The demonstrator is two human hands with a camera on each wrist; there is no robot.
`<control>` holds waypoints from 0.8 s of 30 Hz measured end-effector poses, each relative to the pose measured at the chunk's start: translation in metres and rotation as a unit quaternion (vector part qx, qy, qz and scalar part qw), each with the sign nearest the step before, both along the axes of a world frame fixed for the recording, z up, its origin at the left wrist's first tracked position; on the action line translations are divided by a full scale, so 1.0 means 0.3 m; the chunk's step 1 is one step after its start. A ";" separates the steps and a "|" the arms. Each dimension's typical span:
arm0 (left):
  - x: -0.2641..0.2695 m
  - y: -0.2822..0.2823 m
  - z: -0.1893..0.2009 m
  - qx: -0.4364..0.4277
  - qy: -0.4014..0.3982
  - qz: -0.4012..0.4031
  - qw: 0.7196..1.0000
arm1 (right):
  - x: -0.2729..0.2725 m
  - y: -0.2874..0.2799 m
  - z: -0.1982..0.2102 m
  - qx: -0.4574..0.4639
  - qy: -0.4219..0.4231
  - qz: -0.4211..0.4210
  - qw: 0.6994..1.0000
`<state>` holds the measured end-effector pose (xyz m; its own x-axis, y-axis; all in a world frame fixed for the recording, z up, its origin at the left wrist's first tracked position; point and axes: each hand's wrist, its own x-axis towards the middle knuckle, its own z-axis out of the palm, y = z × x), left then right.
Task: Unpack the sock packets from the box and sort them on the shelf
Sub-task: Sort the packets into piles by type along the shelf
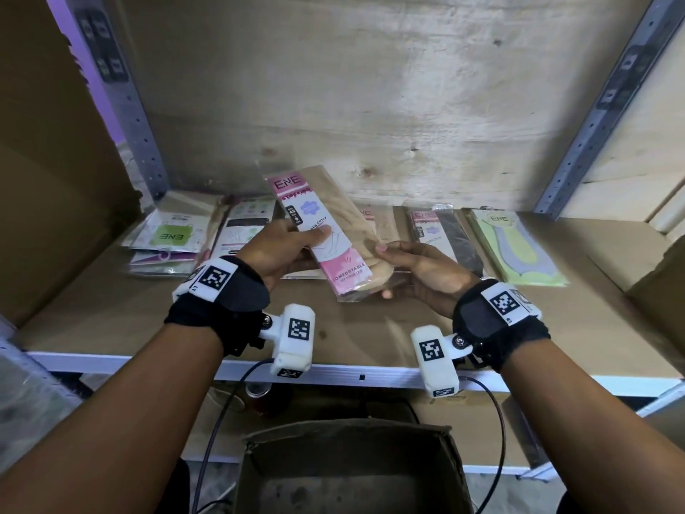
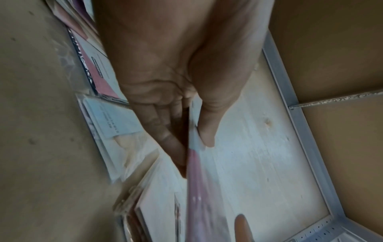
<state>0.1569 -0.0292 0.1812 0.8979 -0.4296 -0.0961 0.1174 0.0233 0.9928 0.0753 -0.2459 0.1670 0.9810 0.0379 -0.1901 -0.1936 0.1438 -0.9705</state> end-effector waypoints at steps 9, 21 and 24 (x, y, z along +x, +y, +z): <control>0.048 0.058 -0.003 -0.030 0.016 0.064 0.997 | -0.012 -0.009 -0.017 -0.049 0.002 0.040 0.998; 0.039 0.062 -0.009 -0.013 0.023 0.024 0.999 | 0.002 0.018 -0.012 0.007 -0.023 0.040 0.999; 0.039 0.067 -0.007 -0.010 0.018 0.024 0.999 | 0.008 0.010 -0.015 0.065 -0.011 0.054 0.996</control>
